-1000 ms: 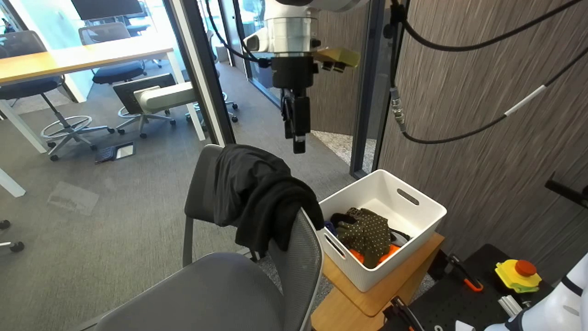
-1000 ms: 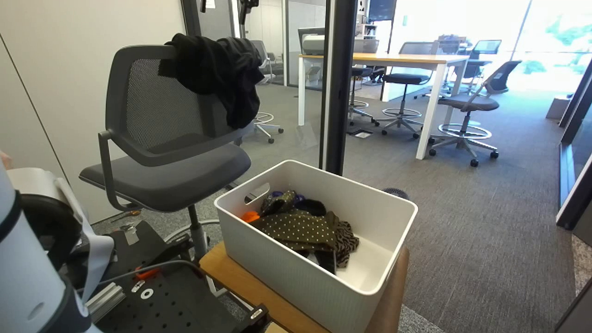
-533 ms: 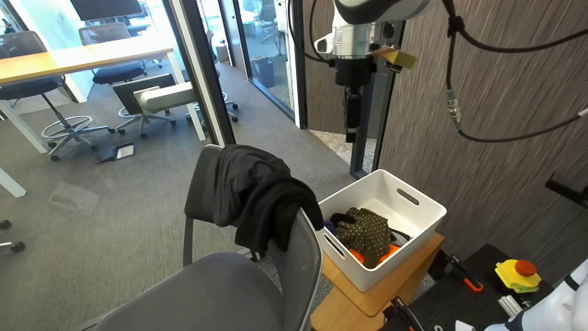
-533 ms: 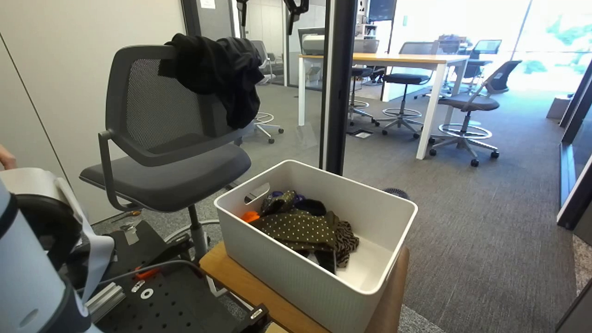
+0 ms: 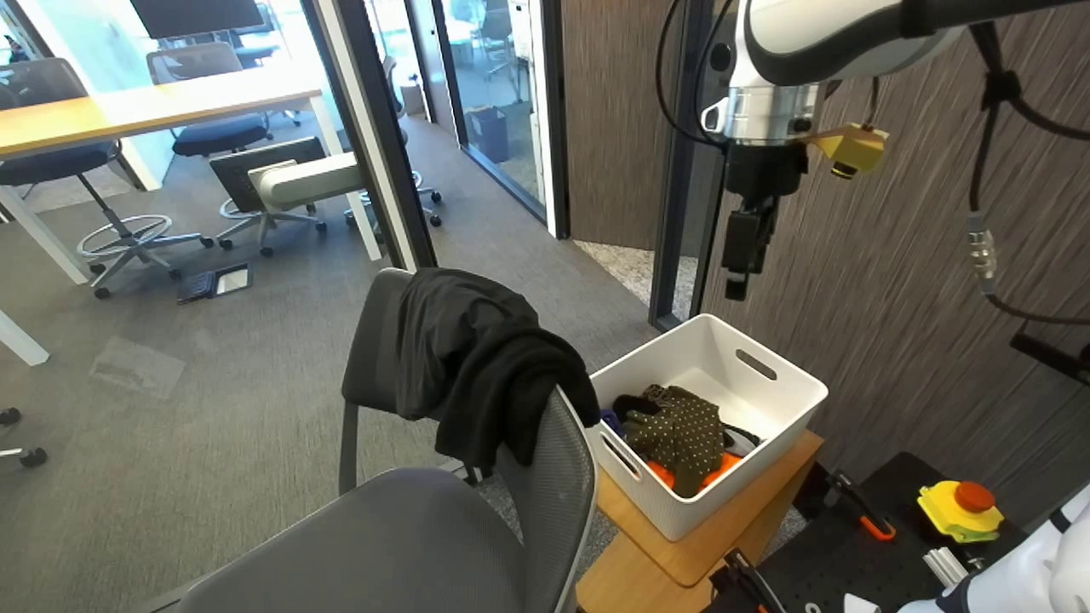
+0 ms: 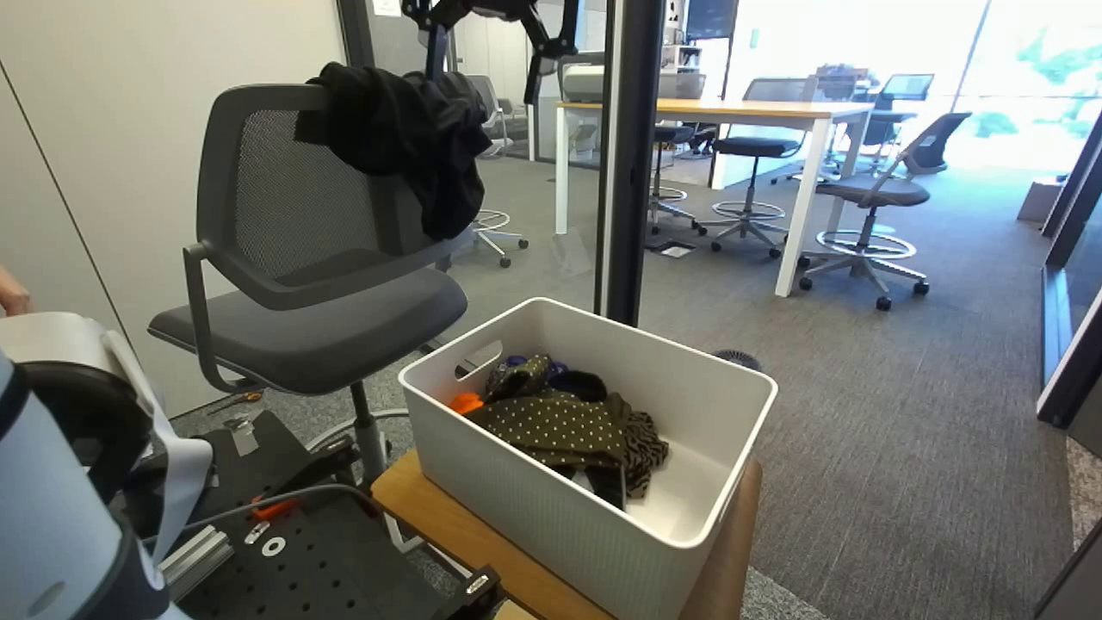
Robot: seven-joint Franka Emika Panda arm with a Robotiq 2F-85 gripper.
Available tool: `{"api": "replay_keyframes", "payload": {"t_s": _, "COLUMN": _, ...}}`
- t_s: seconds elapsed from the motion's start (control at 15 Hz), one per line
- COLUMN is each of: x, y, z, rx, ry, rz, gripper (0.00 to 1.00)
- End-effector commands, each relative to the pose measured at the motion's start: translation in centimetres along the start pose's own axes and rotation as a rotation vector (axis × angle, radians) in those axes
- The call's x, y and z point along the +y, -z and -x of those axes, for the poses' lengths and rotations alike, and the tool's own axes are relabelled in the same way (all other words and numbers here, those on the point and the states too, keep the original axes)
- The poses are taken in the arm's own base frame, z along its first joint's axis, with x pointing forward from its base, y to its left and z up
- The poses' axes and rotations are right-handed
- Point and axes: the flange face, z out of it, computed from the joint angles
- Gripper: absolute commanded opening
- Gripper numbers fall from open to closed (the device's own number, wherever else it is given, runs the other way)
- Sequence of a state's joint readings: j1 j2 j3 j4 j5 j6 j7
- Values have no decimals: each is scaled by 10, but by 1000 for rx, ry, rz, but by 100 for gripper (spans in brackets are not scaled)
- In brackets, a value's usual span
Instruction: Put the black shirt on the chair.
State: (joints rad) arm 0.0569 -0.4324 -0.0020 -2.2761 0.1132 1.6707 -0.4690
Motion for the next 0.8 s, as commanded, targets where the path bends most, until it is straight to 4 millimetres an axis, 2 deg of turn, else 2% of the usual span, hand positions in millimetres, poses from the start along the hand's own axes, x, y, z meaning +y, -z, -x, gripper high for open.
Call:
{"api": "replay_keyframes", "payload": {"t_s": 0.0, "x": -3, "y": -9, "z": 42, "rx": 53, "ry": -188, "rz": -9, "gripper": 100}}
{"api": "replay_keyframes", "payload": {"t_s": 0.27, "x": 6, "y": -13, "z": 74, "rx": 98, "ry": -371, "rz": -33, "gripper": 100}}
{"api": "replay_keyframes", "payload": {"t_s": 0.47, "x": 12, "y": -13, "z": 88, "rx": 117, "ry": -456, "rz": -33, "gripper": 100}}
{"api": "replay_keyframes", "payload": {"t_s": 0.73, "x": 17, "y": -10, "z": 97, "rx": 144, "ry": -526, "rz": -30, "gripper": 100}}
